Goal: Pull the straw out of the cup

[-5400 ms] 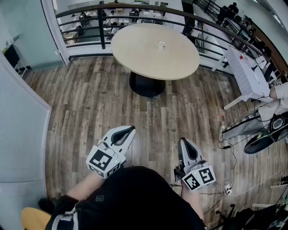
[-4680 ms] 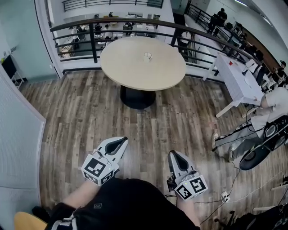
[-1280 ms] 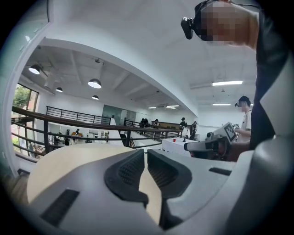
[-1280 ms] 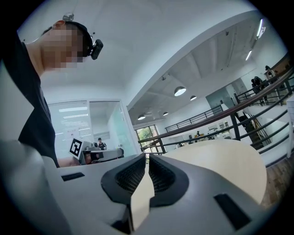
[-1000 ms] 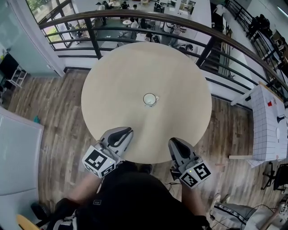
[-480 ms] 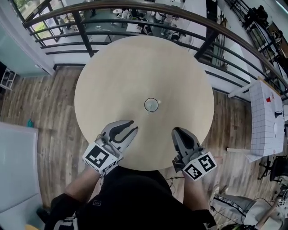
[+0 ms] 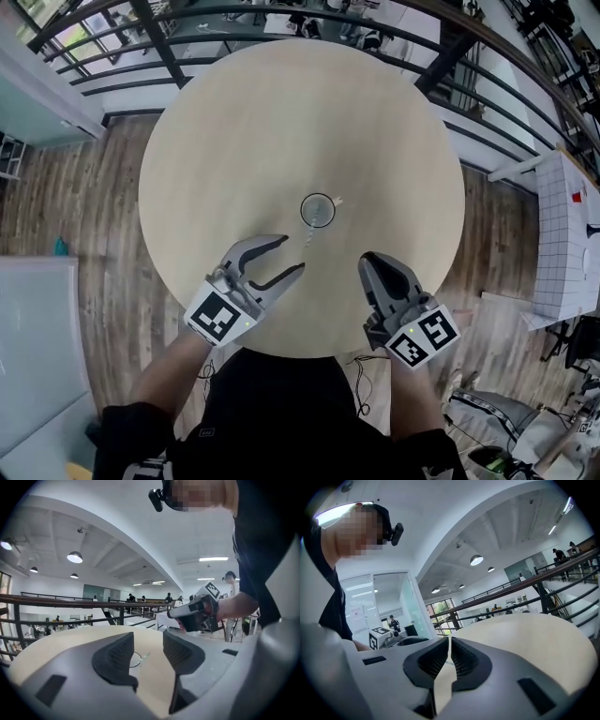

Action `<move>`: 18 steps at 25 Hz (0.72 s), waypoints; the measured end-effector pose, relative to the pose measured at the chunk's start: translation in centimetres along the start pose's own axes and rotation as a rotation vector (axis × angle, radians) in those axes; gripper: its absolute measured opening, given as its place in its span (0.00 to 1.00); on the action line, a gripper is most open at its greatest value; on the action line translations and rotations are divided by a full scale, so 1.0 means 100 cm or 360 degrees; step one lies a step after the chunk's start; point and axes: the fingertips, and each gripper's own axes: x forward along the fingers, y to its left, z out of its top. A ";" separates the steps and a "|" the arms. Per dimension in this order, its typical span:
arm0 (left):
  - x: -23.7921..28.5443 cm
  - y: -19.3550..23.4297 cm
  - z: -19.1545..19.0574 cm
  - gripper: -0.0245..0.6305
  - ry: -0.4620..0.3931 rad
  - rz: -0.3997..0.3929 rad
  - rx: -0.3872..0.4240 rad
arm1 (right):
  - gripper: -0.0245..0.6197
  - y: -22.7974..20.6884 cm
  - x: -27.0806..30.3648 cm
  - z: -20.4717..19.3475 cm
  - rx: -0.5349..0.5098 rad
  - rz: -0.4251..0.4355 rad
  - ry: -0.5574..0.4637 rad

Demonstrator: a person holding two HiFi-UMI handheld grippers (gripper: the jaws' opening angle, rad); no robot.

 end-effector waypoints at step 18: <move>0.062 0.018 -0.091 0.33 0.0085 0.0044 0.0023 | 0.08 -0.030 0.031 -0.084 0.0111 -0.0018 0.0049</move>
